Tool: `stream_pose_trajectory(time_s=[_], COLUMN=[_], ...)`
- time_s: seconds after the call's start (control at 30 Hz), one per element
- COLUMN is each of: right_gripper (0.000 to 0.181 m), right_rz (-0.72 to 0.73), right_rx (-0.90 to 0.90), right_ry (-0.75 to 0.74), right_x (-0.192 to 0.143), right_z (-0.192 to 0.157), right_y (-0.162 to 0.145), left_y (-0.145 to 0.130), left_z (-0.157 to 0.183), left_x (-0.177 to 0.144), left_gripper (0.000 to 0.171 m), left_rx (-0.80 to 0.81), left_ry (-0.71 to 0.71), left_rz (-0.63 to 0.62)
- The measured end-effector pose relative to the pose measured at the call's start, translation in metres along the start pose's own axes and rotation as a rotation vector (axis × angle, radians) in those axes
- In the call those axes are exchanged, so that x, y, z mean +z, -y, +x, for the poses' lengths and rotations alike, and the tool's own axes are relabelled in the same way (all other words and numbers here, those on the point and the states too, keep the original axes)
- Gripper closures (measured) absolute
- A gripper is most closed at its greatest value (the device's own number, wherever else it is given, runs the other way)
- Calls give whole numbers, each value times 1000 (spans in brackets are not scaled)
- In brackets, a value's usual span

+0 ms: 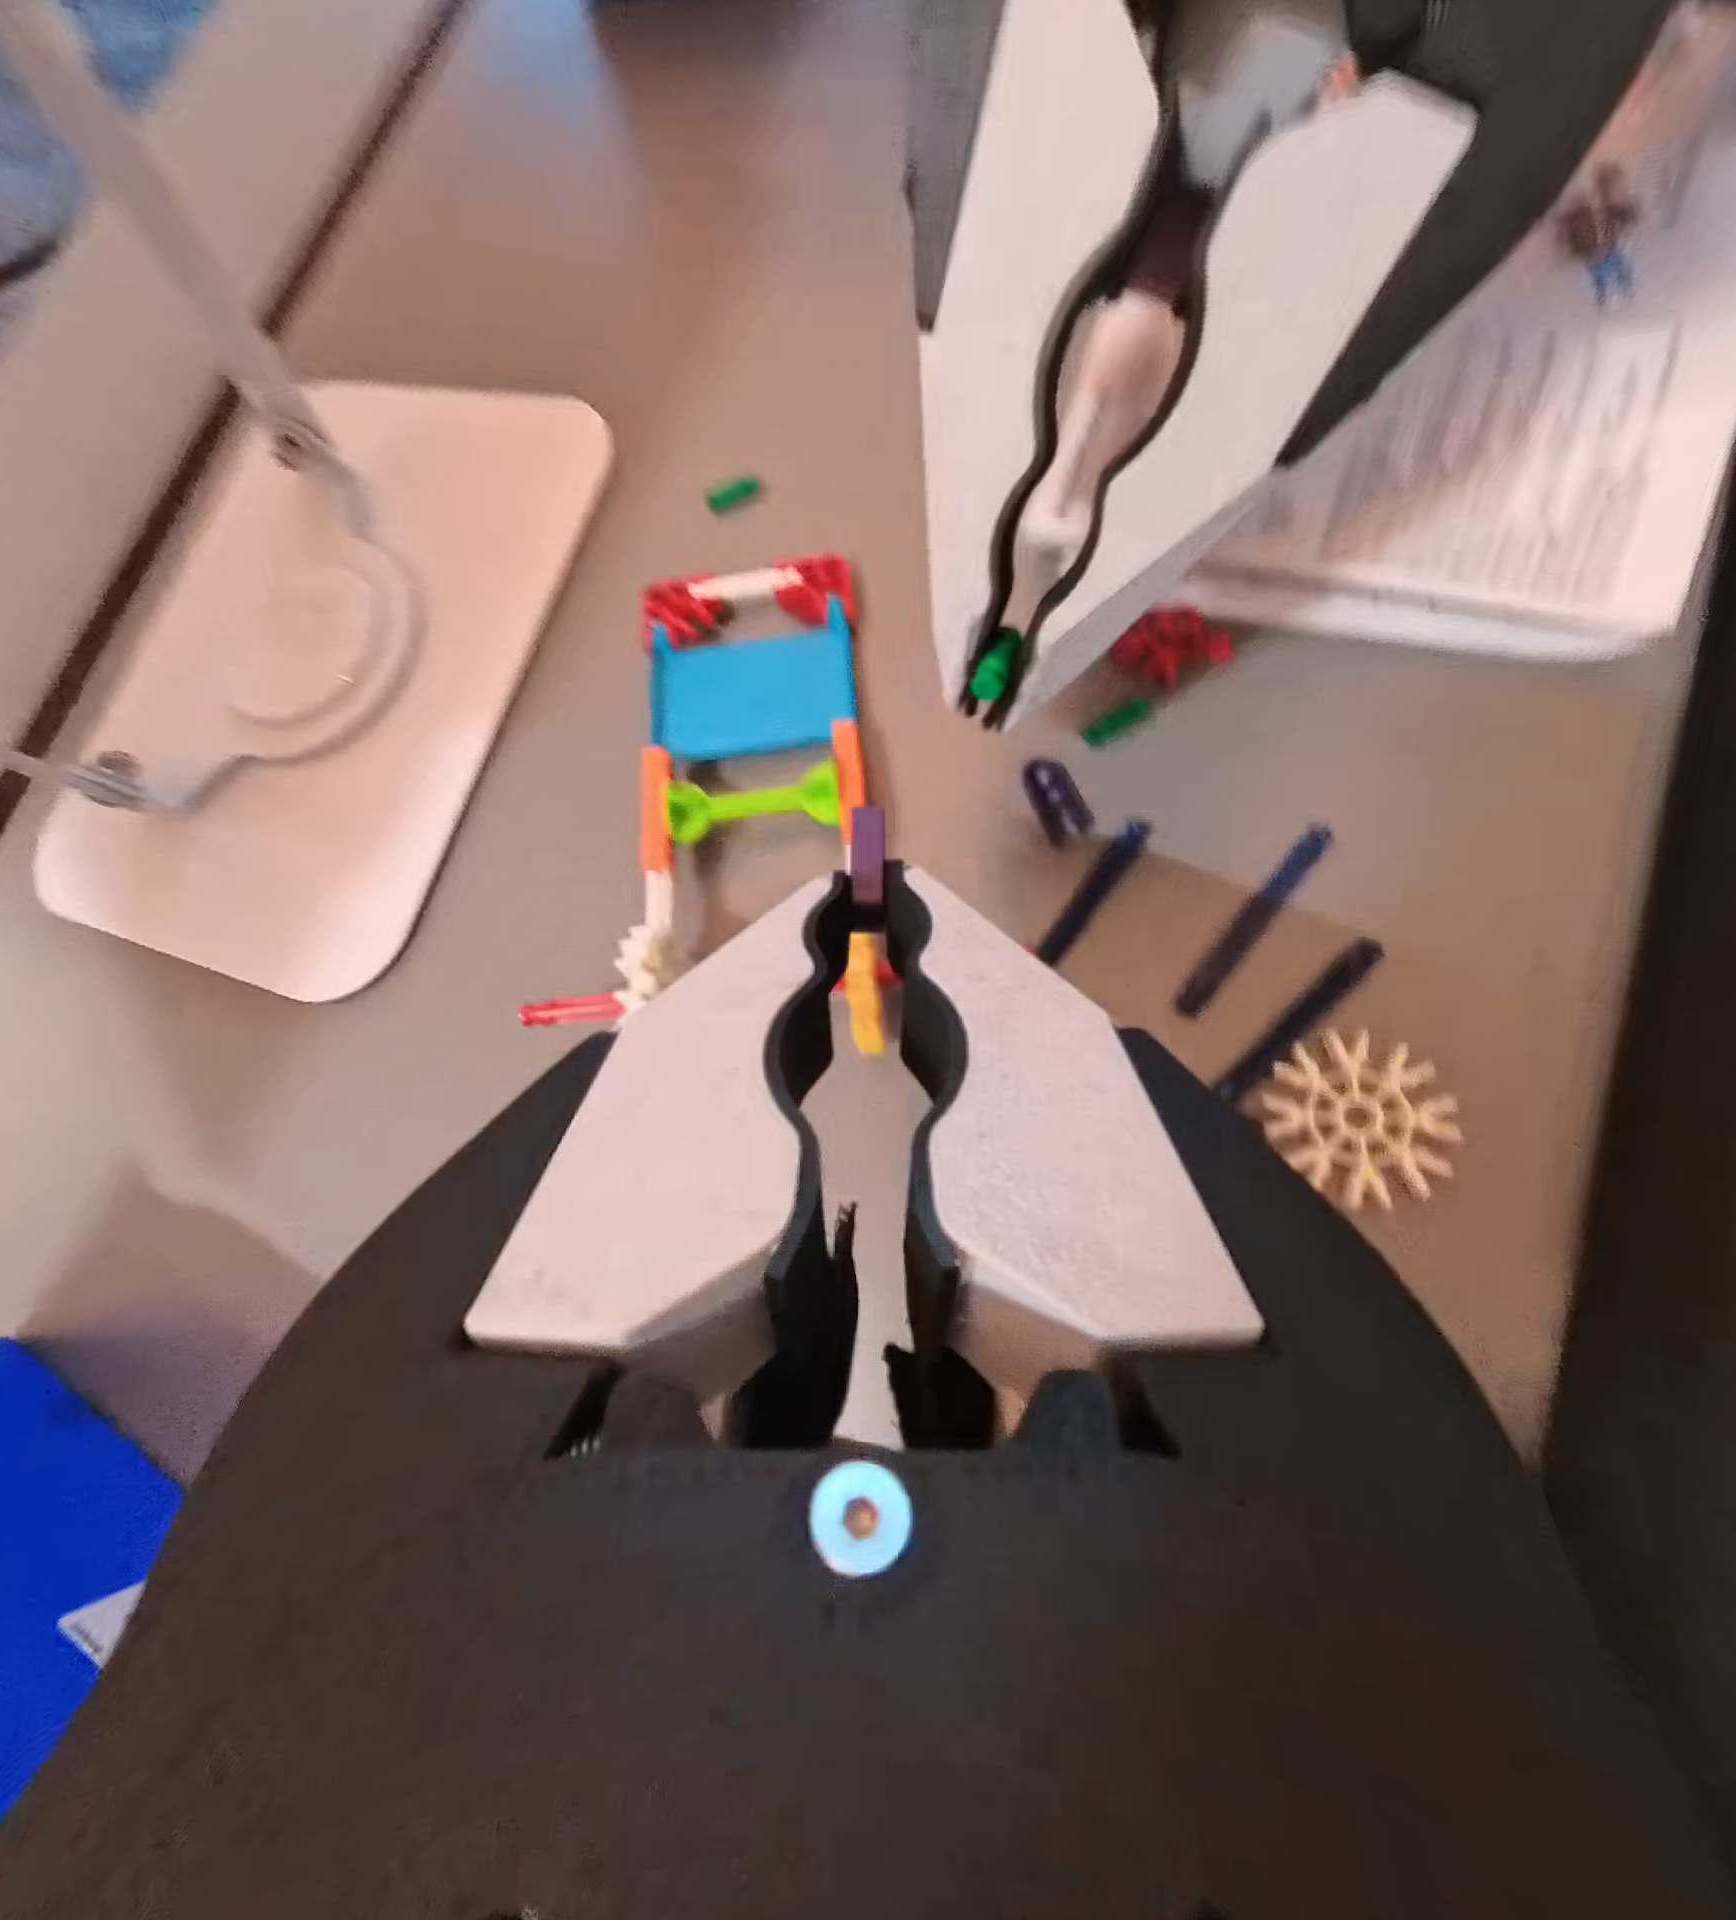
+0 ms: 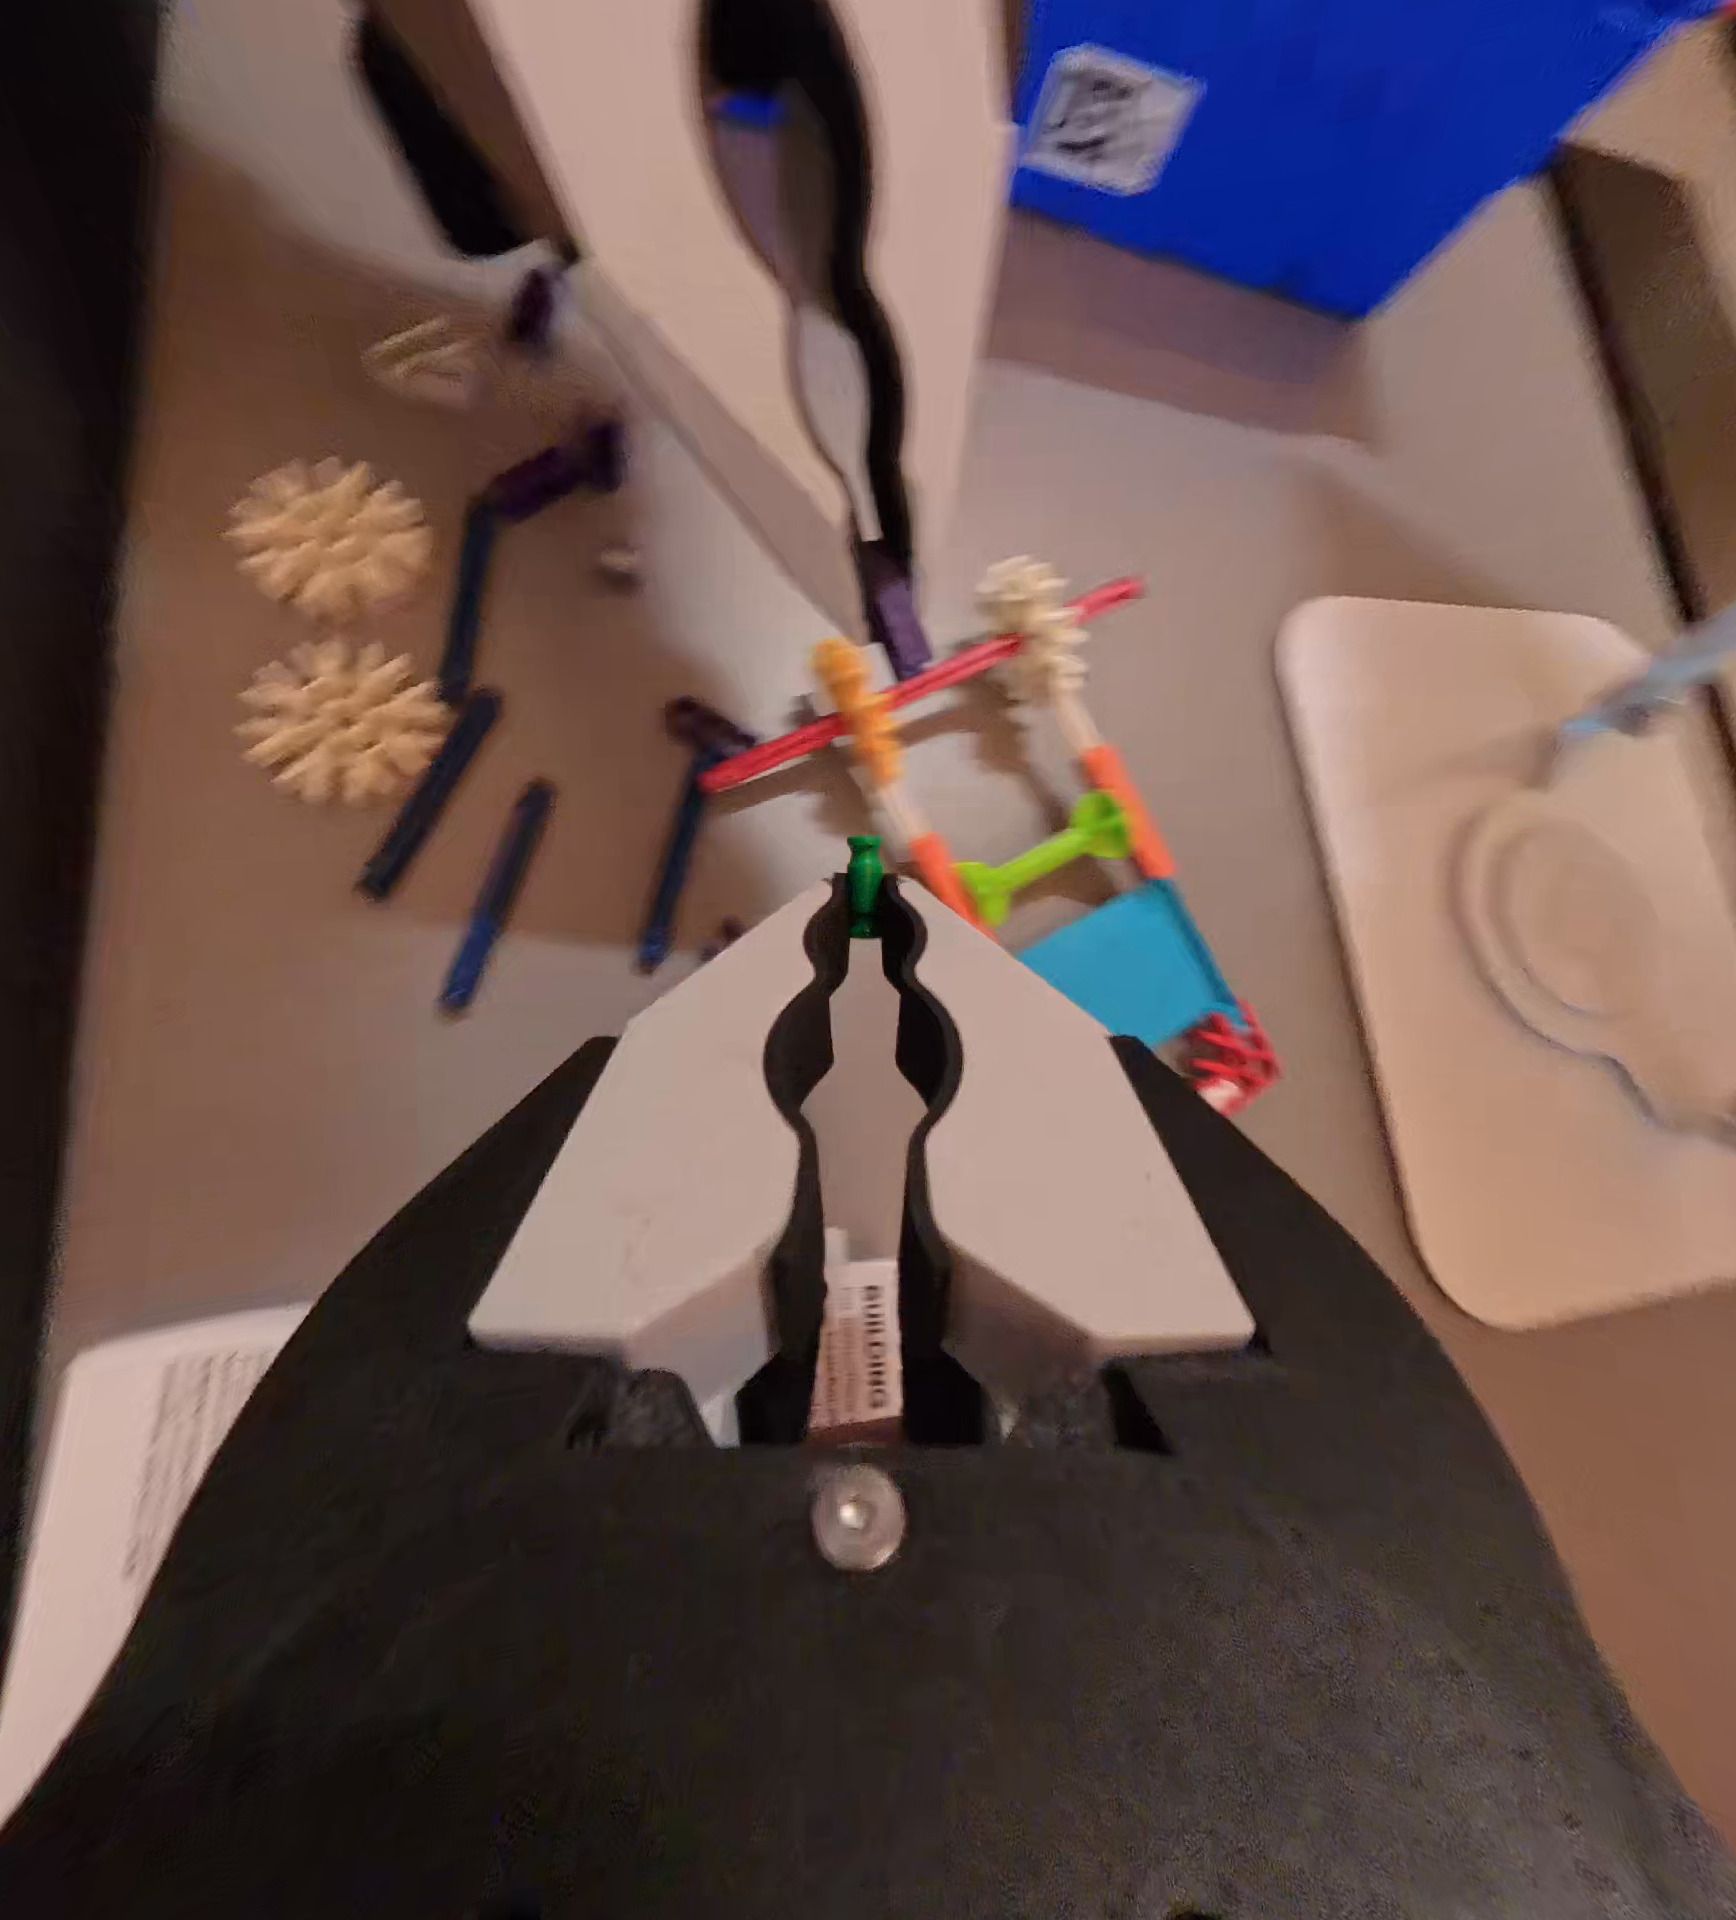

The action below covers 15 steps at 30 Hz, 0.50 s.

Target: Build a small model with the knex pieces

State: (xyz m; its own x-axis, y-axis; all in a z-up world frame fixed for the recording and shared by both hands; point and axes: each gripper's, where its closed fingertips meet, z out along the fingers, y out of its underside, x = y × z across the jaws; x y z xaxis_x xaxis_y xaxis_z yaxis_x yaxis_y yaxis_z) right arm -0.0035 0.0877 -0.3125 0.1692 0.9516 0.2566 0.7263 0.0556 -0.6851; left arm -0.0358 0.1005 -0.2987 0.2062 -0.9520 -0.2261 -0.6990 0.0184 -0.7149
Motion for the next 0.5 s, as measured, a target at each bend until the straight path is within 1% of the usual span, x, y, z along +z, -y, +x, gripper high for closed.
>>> stream_pose_trajectory(time_s=[0.1,0.2,0.3,0.37,0.47,0.5], right_gripper=[179,179,178,178,161,159], right_rz=[-42,-100,-140,-154,-151,-150], right_rx=[-65,-118,-145,-158,-151,-147], right_ry=[90,143,177,195,230,238], right_x=[5,10,14,15,13,12], right_z=[-22,-37,-47,-52,-59,-60], right_y=[-4,-14,-21,-23,-22,-22], left_y=[-13,-20,-27,-36,-44,-48], left_z=[12,20,30,36,45,48], left_x=[-1,-2,-2,-1,2,3], left_gripper=[168,167,167,167,167,167], left_rx=[30,49,60,78,69,69], left_ry=[-50,-89,-141,-170,-221,-235], left_rz=[-53,-89,-111,-152,-184,-199])
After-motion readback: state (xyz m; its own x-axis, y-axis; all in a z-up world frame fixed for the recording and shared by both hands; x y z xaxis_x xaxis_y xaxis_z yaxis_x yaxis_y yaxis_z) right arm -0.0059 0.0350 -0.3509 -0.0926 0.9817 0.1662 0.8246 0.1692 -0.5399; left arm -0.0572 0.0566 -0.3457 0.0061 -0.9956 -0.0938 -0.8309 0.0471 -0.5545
